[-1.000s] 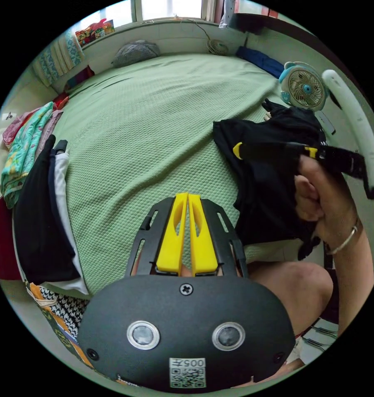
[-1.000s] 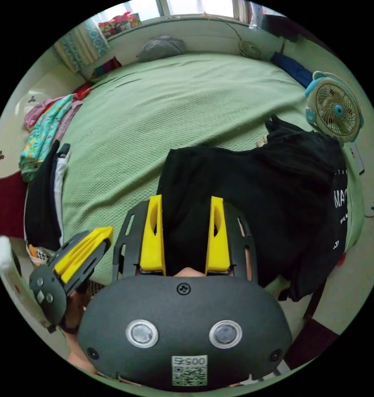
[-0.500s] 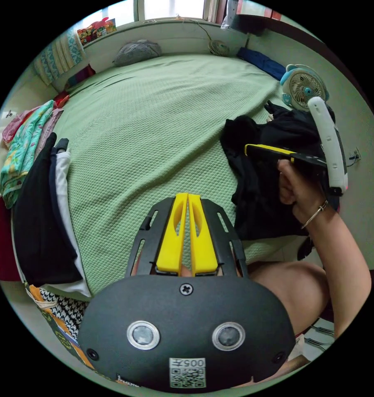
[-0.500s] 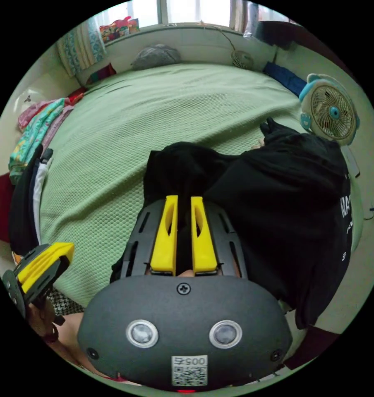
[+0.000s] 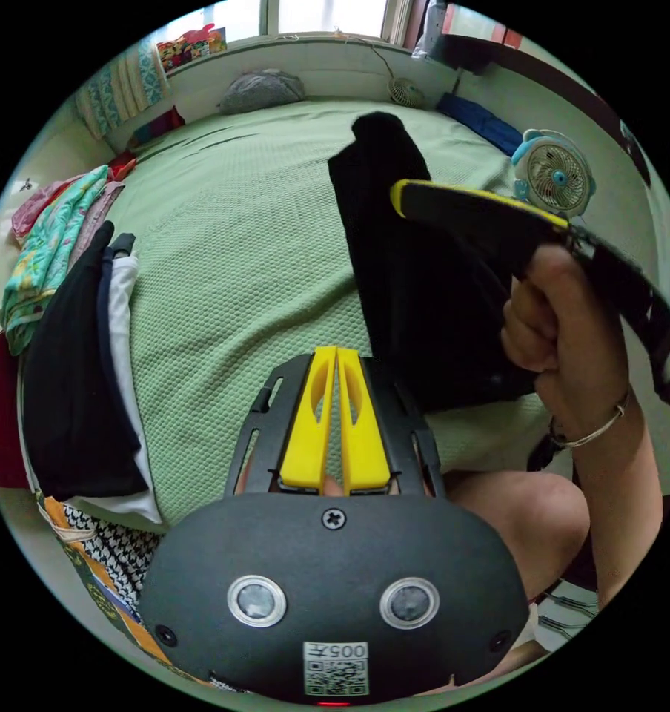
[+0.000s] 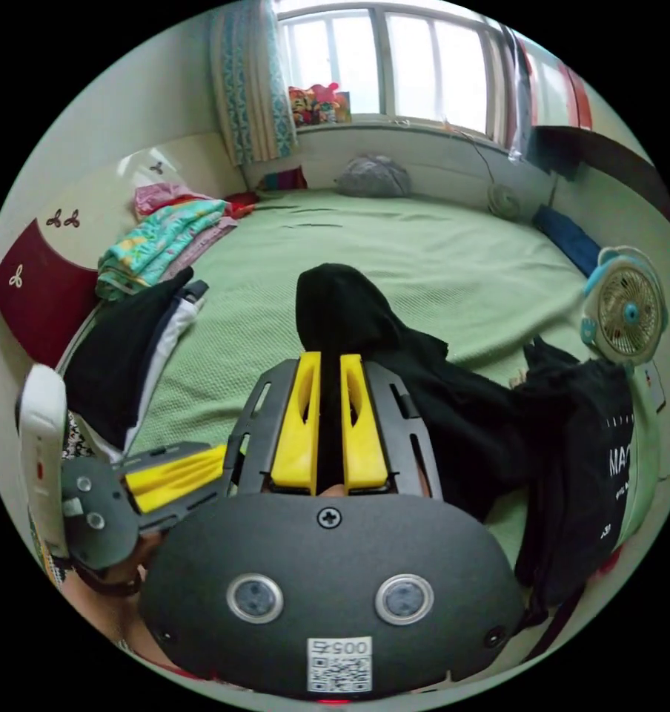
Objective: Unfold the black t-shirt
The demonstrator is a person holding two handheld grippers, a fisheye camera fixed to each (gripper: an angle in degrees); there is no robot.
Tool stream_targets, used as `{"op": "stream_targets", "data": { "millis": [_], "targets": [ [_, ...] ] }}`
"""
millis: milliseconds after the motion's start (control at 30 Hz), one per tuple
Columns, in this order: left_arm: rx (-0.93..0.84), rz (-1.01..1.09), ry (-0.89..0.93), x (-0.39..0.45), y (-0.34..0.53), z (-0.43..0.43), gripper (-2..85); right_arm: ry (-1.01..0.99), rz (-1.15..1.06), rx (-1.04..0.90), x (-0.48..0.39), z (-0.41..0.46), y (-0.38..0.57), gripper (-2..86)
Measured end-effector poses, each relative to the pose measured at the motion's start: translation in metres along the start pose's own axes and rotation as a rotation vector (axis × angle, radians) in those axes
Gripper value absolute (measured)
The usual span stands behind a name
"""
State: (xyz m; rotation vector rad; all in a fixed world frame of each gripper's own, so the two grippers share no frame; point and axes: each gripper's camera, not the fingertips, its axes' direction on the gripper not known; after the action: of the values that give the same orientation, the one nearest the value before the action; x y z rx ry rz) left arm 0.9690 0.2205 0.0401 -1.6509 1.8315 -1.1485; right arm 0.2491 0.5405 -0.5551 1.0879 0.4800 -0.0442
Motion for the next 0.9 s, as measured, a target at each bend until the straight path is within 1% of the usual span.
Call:
{"op": "stream_targets", "data": {
  "millis": [167, 267, 367, 467, 533, 600, 700, 767, 833, 900],
  "targets": [
    [-0.004, -0.076, -0.013, -0.035, 0.005, 0.001, -0.3, -0.026, -0.07, -0.015, -0.039, 0.025, -0.036, 1.1],
    [-0.015, -0.117, -0.046, -0.056, 0.007, 0.004, -0.3, -0.047, -0.039, -0.169, -0.057, 0.054, -0.058, 3.8],
    [-0.021, -0.171, -0.011, -0.076, 0.009, 0.007, -0.4, -0.001, -0.046, -0.111, -0.062, 0.049, -0.057, 5.1],
    [-0.009, -0.205, 0.061, -0.09, 0.012, 0.008, -0.3, 0.043, -0.055, -0.099, -0.047, 0.034, -0.039, 5.5],
    [-0.005, -0.204, 0.072, -0.095, 0.013, 0.009, -0.2, 0.088, -0.028, -0.106, -0.032, 0.025, -0.022, 5.6],
    [-0.007, -0.203, 0.052, -0.097, 0.016, 0.011, 0.3, 0.12, 0.048, -0.145, -0.011, 0.015, 0.0, 5.8],
    [-0.003, -0.191, 0.033, -0.099, 0.022, 0.015, 2.6, 0.147, 0.156, -0.146, 0.012, 0.005, 0.028, 7.0],
    [-0.001, -0.191, 0.054, -0.103, 0.027, 0.02, 5.7, 0.158, 0.201, -0.166, 0.023, 0.002, 0.041, 8.1],
    [0.003, -0.189, 0.113, -0.106, 0.03, 0.024, 7.7, 0.157, 0.213, -0.176, 0.031, 0.0, 0.052, 9.0],
    [0.005, -0.197, 0.156, -0.11, 0.033, 0.029, 9.4, 0.106, 0.183, -0.186, 0.037, -0.003, 0.06, 10.7]
  ]
}}
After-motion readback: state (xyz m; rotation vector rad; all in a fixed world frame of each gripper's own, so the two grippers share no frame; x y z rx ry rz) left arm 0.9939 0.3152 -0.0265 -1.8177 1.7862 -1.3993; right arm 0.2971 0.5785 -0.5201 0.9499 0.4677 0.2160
